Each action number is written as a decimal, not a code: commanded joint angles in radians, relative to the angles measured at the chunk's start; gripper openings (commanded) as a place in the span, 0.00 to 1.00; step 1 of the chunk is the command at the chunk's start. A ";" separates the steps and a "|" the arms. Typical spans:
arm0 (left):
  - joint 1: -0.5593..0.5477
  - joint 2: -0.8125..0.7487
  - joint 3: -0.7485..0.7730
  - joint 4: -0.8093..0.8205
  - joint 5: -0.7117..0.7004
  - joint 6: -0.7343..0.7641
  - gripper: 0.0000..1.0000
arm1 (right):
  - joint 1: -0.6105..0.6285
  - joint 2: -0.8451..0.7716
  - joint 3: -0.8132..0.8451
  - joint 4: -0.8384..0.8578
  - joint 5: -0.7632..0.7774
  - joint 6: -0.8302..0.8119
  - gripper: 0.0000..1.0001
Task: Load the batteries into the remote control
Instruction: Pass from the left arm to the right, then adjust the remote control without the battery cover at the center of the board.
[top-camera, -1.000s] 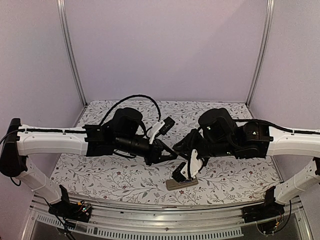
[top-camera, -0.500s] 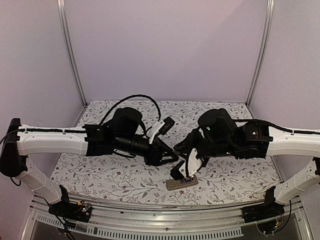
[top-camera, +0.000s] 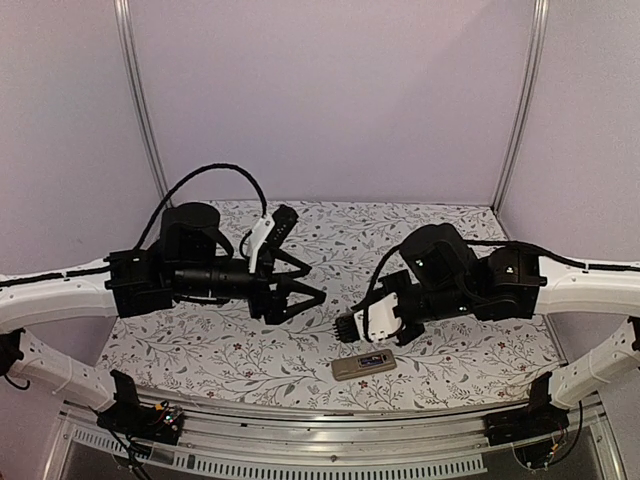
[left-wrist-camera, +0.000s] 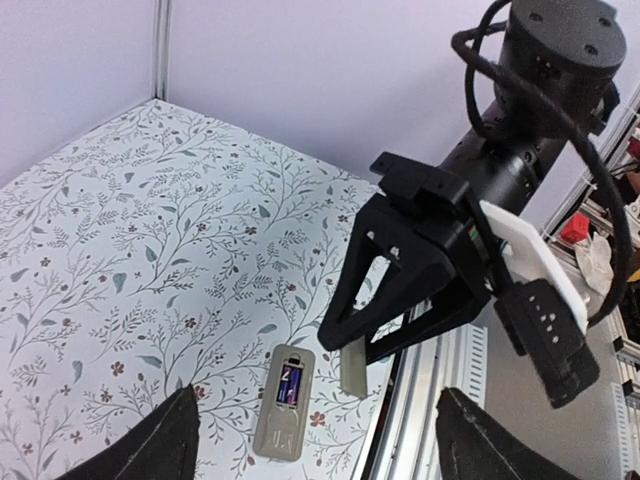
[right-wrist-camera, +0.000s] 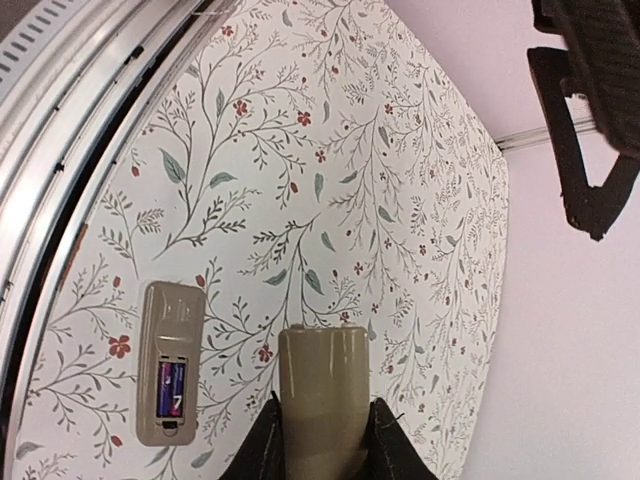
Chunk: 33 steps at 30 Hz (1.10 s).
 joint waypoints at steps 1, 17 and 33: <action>0.019 -0.013 -0.061 -0.012 -0.067 0.019 0.78 | -0.043 -0.047 -0.032 0.029 -0.171 0.394 0.19; 0.019 -0.044 -0.246 0.294 -0.029 -0.003 0.76 | -0.103 -0.121 -0.056 0.014 -0.275 0.841 0.19; -0.128 0.219 -0.367 0.404 -0.265 0.230 0.97 | -0.255 -0.076 -0.050 -0.056 -0.372 0.811 0.21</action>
